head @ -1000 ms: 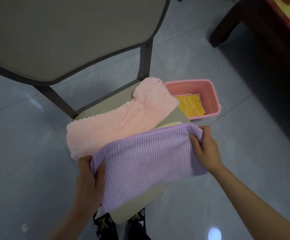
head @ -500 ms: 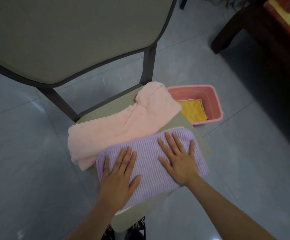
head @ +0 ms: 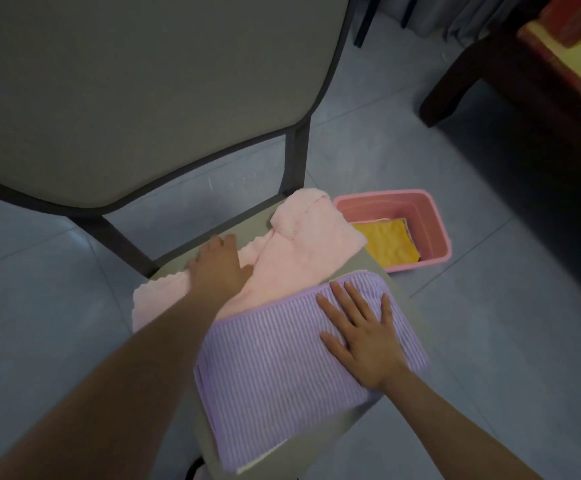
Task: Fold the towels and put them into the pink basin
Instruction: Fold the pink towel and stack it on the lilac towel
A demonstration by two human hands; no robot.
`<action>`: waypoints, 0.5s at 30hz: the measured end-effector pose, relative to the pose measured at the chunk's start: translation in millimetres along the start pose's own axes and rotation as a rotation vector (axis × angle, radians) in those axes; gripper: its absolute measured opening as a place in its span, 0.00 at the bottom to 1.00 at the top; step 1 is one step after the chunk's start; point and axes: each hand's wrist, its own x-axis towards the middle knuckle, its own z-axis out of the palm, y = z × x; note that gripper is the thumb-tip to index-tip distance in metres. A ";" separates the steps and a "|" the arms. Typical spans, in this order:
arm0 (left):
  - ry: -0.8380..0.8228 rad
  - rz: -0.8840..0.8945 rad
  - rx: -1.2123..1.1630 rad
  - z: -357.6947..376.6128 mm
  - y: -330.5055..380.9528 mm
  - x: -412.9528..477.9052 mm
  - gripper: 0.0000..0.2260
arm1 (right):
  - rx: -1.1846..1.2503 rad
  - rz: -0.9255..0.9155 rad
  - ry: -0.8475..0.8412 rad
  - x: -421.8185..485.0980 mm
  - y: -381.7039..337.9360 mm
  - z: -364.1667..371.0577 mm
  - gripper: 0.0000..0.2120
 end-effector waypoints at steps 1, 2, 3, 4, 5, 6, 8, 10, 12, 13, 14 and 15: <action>-0.065 0.008 -0.019 -4.3 -0.4 3.0 0.16 | 0.008 0.000 -0.015 2.0 -0.3 -2.2 0.27; -0.137 0.032 -0.091 -11.4 3.2 1.7 0.12 | 0.028 0.000 -0.035 4.3 -0.4 -4.5 0.28; -0.212 0.055 -0.194 -18.8 6.6 -1.2 0.09 | 0.054 0.001 -0.045 5.4 -0.9 -10.3 0.28; -0.252 0.062 -0.334 -29.7 9.5 -5.0 0.07 | 0.084 0.007 -0.048 7.8 -2.3 -16.0 0.29; -0.274 0.032 -0.512 -43.1 9.4 -10.2 0.05 | 0.121 0.018 -0.054 10.9 -6.1 -20.8 0.31; -0.289 0.000 -0.720 -57.9 7.9 -15.9 0.04 | 0.189 0.045 -0.039 13.5 -10.3 -27.6 0.33; -0.285 0.030 -1.073 -87.0 -1.4 -29.6 0.07 | 0.493 0.164 0.095 20.9 -23.0 -44.1 0.33; -0.232 0.111 -1.221 -114.3 -9.4 -51.3 0.09 | 0.960 0.369 0.162 29.0 -39.2 -68.6 0.20; -0.148 0.099 -1.322 -138.4 -7.6 -80.4 0.12 | 1.228 0.476 0.016 33.5 -55.6 -93.0 0.14; -0.114 0.088 -1.377 -148.3 -5.6 -93.7 0.16 | 1.258 0.452 -0.098 32.8 -65.7 -107.7 0.13; -0.089 0.087 -1.422 -159.6 -1.2 -110.1 0.19 | 1.294 0.411 -0.199 30.7 -77.2 -121.7 0.12; -0.064 0.091 -1.439 -165.1 3.1 -122.3 0.18 | 1.319 0.368 -0.278 30.2 -89.1 -132.8 0.11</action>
